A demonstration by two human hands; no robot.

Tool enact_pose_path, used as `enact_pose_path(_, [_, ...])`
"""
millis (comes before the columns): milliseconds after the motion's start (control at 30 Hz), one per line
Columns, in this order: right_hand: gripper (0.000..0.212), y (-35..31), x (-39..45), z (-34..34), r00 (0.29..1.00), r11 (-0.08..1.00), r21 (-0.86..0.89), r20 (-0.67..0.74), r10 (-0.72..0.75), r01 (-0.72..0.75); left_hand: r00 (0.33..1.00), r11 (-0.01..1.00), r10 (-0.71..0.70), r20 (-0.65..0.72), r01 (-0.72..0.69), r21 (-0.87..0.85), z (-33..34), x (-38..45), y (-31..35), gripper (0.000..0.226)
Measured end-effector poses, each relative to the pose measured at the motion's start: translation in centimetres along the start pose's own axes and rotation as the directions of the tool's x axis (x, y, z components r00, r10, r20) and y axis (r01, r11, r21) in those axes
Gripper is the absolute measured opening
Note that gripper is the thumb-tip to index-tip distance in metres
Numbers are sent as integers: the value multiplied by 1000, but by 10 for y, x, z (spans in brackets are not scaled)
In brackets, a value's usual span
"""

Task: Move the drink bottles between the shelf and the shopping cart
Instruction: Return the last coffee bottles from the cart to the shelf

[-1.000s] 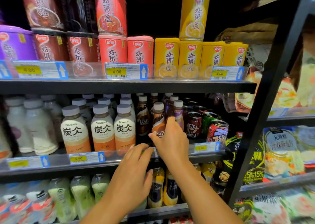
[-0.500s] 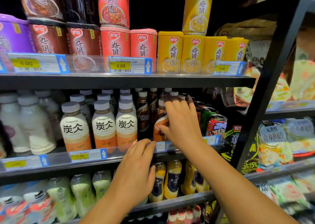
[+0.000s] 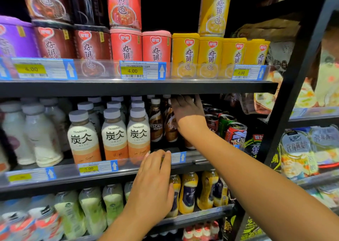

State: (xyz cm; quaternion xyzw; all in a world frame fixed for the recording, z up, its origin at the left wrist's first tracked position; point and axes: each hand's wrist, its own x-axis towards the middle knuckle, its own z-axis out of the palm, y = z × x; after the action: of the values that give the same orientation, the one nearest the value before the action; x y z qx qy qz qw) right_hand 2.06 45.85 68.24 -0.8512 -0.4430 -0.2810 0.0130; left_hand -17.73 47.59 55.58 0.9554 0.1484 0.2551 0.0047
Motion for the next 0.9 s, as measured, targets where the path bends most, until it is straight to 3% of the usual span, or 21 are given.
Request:
enact_pose_path(300, [79,-1,7,2,999,999,31,-12,30,-30,999,999,3,-34,-5,-42,2,-1,-3,78])
enact_pose_path(433, [36,22,-14,-8,984,970,180,-45,171,-161,999,999,-6,-42,4,-45,3,0,-3,77])
enact_pose_path(567, [25,57,-19,0,944,871,376,28,330,-316,999,999,-21,-46,20,-31,4,1,0,78])
enact_pose_path(733, [24,72,-6,8,948,665,701,52,314,-259,999,999,-41,-25,40,-29,6,2,1,78])
enact_pose_path(900, [17,82,-8,6,946,495,839,70,317,-228,998,998,-53,-14,52,-40,5,2,1,79])
